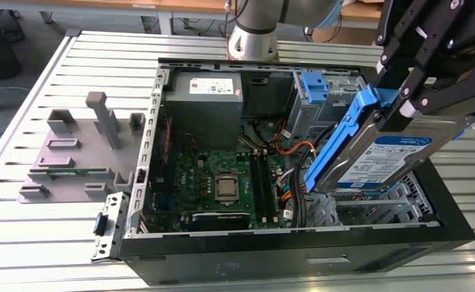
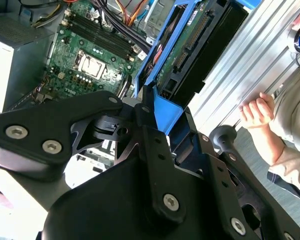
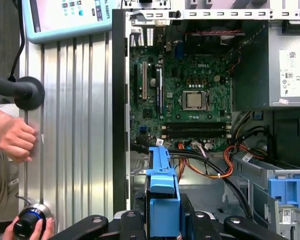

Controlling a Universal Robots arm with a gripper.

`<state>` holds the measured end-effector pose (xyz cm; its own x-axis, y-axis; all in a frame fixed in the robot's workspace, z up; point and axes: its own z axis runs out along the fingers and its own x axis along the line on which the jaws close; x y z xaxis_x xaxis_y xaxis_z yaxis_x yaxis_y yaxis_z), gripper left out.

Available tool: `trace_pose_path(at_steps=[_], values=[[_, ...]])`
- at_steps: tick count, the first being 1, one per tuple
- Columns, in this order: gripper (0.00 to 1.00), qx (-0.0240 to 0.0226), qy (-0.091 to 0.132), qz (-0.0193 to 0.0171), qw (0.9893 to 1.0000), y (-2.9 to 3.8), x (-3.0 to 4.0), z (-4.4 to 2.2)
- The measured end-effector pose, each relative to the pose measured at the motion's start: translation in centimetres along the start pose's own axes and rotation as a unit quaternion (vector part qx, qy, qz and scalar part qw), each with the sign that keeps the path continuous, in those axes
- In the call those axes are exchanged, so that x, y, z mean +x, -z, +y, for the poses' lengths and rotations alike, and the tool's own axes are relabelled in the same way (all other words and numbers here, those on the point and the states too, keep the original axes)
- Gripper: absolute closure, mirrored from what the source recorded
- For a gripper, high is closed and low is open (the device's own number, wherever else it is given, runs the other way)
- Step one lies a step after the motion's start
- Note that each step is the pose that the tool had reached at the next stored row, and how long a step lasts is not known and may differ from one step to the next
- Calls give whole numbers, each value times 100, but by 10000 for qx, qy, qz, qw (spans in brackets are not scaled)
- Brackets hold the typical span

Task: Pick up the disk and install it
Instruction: 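Pick up the disk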

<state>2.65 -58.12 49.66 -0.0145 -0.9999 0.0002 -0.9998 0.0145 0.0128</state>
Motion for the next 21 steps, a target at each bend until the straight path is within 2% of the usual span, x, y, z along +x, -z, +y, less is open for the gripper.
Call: trace_pose_path(at_steps=[6, 21], values=[[64, 0, 0, 0, 10000, -6, -1, -57], [64, 0, 0, -4, 10000, 8, -1, -66]])
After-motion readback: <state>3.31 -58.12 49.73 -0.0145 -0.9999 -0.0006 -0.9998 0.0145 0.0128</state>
